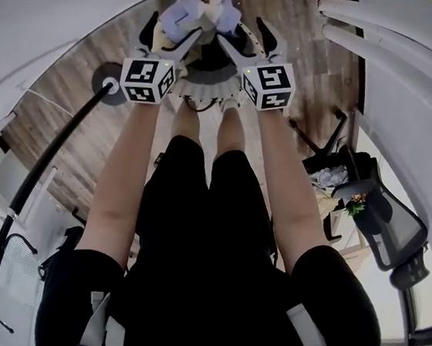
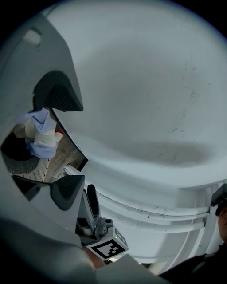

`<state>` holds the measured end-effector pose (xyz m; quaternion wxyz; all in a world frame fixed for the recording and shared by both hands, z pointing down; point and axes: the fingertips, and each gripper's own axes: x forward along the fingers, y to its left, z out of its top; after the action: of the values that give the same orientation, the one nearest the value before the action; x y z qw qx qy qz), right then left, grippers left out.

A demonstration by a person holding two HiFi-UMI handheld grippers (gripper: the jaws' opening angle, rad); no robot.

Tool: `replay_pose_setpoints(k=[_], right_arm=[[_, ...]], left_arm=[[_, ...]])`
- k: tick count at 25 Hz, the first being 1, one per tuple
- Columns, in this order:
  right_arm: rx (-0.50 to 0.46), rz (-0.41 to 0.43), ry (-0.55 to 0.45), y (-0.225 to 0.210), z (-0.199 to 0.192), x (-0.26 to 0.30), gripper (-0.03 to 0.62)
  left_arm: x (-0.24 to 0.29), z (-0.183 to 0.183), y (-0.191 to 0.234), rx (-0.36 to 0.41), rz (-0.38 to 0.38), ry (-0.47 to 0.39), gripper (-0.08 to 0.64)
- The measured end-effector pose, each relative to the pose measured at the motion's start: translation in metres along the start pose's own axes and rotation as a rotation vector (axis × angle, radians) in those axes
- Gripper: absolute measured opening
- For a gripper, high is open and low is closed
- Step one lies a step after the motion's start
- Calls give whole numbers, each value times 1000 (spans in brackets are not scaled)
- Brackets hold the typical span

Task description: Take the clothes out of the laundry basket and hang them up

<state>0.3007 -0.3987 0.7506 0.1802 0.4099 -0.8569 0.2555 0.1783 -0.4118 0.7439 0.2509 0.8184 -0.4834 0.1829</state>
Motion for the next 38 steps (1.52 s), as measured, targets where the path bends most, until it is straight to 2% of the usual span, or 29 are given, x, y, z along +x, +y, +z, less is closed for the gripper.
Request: replay_pose_setpoints(k=[3,7,13,18,23,33,38], right_arm=[[14,-54,38,-6,-33,29,380],[47,-95,67,-16,-67,69,371],[95,-130,148,-31,-119,106,357],[119,-146,191,-39,-146,134,342],[112,-142,229,-46,-159,158,334],[165,-173,331,-64,-179,174,331],[177,-160,380,-61,-182,184,324]], left_arm=[[17,-40,24,-36,-3,29,453],[41,-83,61,-70,36,74,453],[79,-129,81,-89,48,163,448],[102,-155,89,-102,62,213,446],[115,-168,94,-68,58,253,434],[133,-172,108,-117,87,317,400],[136,-174,110,-128,111,376,388]])
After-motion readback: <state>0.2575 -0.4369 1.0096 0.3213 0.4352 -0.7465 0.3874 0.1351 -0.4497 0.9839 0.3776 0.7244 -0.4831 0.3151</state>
